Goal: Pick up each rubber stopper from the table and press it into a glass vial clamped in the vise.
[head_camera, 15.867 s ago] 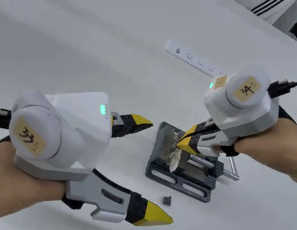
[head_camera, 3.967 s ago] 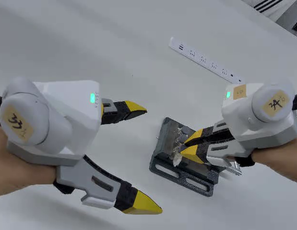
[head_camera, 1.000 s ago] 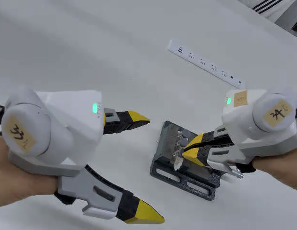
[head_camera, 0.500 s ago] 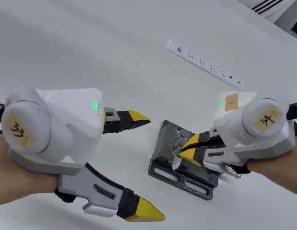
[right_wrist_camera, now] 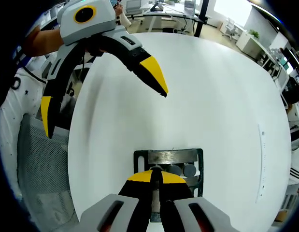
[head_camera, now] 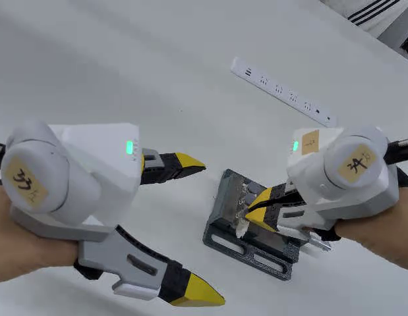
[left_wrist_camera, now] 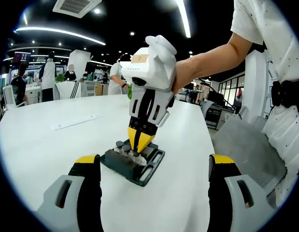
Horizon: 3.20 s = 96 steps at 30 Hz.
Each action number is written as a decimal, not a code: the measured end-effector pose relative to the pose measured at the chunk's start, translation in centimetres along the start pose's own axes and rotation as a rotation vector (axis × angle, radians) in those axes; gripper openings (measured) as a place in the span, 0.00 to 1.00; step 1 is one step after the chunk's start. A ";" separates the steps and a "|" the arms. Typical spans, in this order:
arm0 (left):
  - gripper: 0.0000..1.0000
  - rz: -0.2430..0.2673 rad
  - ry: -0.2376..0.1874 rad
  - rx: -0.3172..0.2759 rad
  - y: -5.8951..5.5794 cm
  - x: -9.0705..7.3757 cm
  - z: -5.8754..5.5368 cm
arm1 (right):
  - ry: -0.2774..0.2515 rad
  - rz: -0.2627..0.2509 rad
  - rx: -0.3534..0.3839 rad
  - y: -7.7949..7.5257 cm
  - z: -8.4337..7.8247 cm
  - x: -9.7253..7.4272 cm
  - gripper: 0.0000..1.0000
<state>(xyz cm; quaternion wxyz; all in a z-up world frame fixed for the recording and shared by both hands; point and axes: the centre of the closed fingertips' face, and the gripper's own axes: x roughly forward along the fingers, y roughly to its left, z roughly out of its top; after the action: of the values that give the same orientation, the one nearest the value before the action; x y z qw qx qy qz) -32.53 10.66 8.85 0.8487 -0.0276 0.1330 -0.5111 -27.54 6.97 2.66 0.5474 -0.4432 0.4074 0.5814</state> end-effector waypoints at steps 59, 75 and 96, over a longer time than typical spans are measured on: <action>0.90 0.023 -0.018 0.013 -0.1 -0.6 1.0 | 0.051 0.074 0.036 0.3 -0.2 0.2 0.00; 0.90 0.046 -0.007 0.021 0.1 -1.4 1.2 | 0.010 0.036 0.051 0.0 0.0 0.1 0.00; 0.90 0.059 0.009 0.033 -0.2 -2.0 1.6 | -0.019 0.016 0.064 0.0 -0.1 0.1 0.00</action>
<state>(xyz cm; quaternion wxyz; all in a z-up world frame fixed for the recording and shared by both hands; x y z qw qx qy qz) -33.16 12.23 10.86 0.8632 -0.0074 0.1291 -0.4880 -27.56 6.90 2.57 0.5604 -0.4168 0.4241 0.5766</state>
